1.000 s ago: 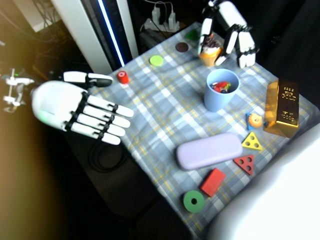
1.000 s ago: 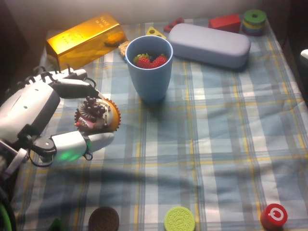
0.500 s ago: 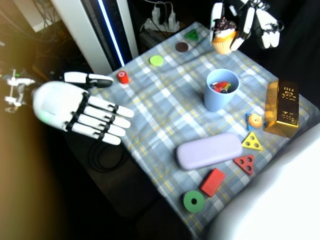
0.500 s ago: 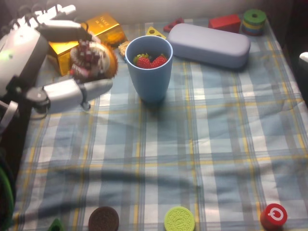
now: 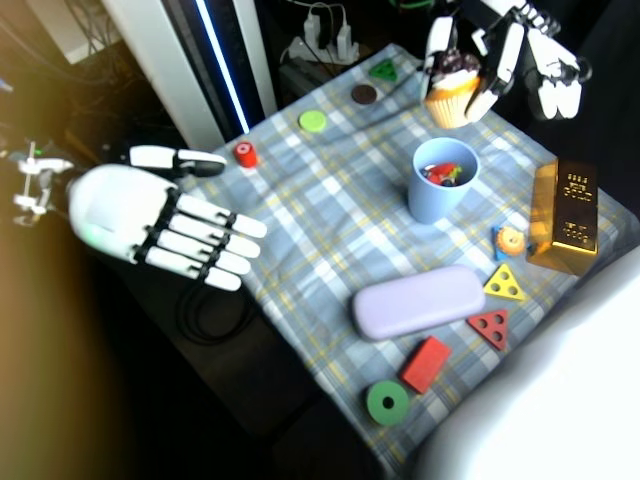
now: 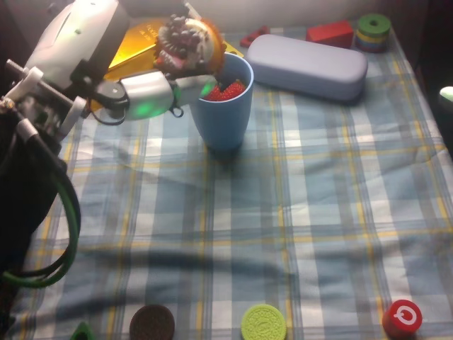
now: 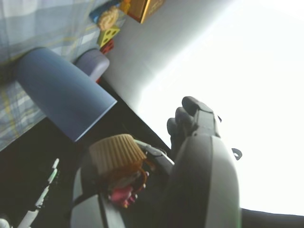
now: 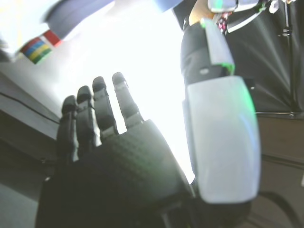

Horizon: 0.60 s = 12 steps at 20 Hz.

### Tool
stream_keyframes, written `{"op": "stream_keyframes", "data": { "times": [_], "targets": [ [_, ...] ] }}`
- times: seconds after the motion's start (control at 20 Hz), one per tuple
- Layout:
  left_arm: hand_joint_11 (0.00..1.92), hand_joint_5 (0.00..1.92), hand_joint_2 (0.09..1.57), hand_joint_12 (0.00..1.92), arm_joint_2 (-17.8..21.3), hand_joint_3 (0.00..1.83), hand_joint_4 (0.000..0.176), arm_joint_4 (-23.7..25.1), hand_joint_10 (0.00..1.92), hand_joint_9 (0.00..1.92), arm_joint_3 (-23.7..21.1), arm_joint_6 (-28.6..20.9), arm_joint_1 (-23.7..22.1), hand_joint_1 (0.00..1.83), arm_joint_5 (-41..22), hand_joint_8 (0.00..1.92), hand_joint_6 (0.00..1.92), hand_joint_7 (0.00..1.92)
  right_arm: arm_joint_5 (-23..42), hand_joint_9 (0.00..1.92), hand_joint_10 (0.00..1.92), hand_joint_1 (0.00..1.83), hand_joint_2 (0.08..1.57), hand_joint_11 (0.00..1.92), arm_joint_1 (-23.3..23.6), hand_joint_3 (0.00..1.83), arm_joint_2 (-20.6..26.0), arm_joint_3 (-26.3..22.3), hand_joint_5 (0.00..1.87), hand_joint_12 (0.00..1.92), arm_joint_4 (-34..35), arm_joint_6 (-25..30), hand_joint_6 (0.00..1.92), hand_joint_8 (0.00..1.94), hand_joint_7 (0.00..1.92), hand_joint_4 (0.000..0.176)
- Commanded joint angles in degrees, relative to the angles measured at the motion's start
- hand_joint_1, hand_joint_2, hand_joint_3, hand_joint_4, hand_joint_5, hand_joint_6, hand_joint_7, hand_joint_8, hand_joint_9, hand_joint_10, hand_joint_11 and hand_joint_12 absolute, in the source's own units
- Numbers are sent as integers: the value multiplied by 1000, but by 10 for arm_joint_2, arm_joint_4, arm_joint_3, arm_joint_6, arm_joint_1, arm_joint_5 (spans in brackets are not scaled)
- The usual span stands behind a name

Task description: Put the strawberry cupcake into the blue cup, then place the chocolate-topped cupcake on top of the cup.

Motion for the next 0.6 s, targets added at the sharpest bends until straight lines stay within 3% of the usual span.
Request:
{"op": "stream_keyframes", "data": {
  "times": [0.0, 0.1, 0.25, 0.35, 0.4, 0.45, 0.5, 0.55],
  "targets": [
    [47, 1049, 1073, 639, -6, 0, 176, 31, 0, 314, 8, -3, -15, 1043, -48, 0, 857, 381, 70, 216, 11, 0, 1130, 0, 1, 0, 2, 2, 0, 759, 10, 7, 0, 2, 90, 8],
    [40, 1034, 1079, 535, -20, 1, 176, 37, 0, 283, 24, -3, -29, 1035, -26, 1, 882, 376, 72, 219, 7, 0, 1142, 0, 1, 2, 3, 2, 0, 846, 10, 9, 0, 2, 73, 0],
    [62, 962, 1111, 593, -38, 3, 176, 42, 1, 287, 46, -3, -44, 1012, -1, 1, 997, 348, 73, 172, 8, 0, 1138, 0, -2, 0, 3, 2, 0, 728, 10, 10, 0, 2, 66, 0],
    [118, 941, 1123, 644, -45, 1, 176, 42, 8, 332, 52, -3, -50, 998, 5, 3, 1031, 368, 75, 18, 5, 0, 1142, 0, -2, 1, 3, 2, 0, 212, 10, 11, 0, 9, 30, 17],
    [115, 940, 1123, 646, -49, 0, 176, 43, 8, 338, 58, -3, -54, 997, 12, 5, 1032, 377, 75, 3, 1, 0, 1150, 0, -2, 2, 2, 2, 0, 104, 10, 11, 0, 6, 32, 12],
    [91, 859, 1046, 662, -54, 0, 89, 43, 6, 327, 63, -3, -56, 966, 20, 5, 401, 356, 75, 20, 8, 0, 1145, 0, -3, 0, 2, 2, 0, 84, 10, 12, 0, 10, 46, 2],
    [30, 872, 1030, 683, -56, 0, 76, 43, 3, 293, 65, -3, -55, 958, 23, 3, 129, 315, 76, 36, 13, 0, 1148, 13, -3, 0, 2, 2, 0, 91, 10, 12, 0, 10, 52, 0],
    [5, 901, 1022, 715, -56, 0, 68, 42, 2, 301, 65, -3, -54, 940, 25, 1, 36, 316, 76, 26, 7, 0, 1145, 2, -3, 0, 1, 2, 0, 90, 10, 12, 0, 4, 41, 0]
  ]
}}
